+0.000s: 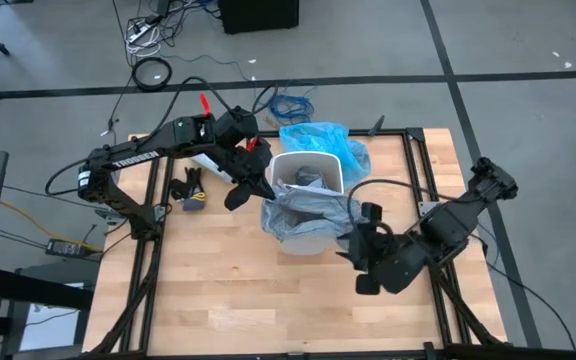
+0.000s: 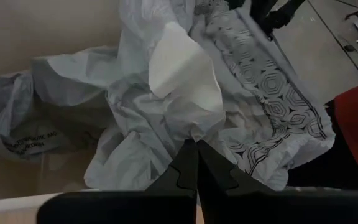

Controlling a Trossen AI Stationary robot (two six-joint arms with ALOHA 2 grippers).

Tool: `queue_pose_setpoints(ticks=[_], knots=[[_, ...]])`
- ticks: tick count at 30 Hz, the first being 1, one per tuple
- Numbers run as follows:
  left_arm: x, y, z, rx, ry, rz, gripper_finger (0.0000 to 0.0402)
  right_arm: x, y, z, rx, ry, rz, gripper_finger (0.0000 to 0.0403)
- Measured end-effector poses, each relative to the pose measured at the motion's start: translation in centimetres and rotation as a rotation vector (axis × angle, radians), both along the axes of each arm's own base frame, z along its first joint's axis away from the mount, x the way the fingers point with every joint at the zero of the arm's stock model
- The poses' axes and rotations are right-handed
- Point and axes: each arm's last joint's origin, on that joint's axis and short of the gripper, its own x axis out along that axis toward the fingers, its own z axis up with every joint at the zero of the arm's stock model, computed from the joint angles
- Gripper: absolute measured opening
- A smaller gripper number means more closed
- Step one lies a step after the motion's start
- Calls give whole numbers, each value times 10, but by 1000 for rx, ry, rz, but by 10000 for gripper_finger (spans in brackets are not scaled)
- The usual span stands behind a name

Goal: Place trash/remove bag and relplace
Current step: Put the gray trash bag into the trash bin

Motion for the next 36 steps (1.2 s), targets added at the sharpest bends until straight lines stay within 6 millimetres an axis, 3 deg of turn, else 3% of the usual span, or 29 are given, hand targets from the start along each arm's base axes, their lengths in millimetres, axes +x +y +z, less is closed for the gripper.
queue_pose_setpoints(ticks=[8, 14, 19, 28, 36], knots=[[-5, -2, 5, -19, -11, 5, 5, 9, 0, -2, -72, -41, -42, 94], [-10, -3, 9, -18, -25, 6, 5, 14, -10, -1, -87, -36, -80, 9], [-13, -3, 12, -12, -35, 8, 5, 18, -10, 1, -74, -57, -54, 1], [-13, -3, 11, -5, -26, 20, 5, 25, 14, 16, 108, -183, 161, 0], [-25, -5, 7, 0, 68, 6, 5, 31, 10, -25, 183, -17, 134, 0]])
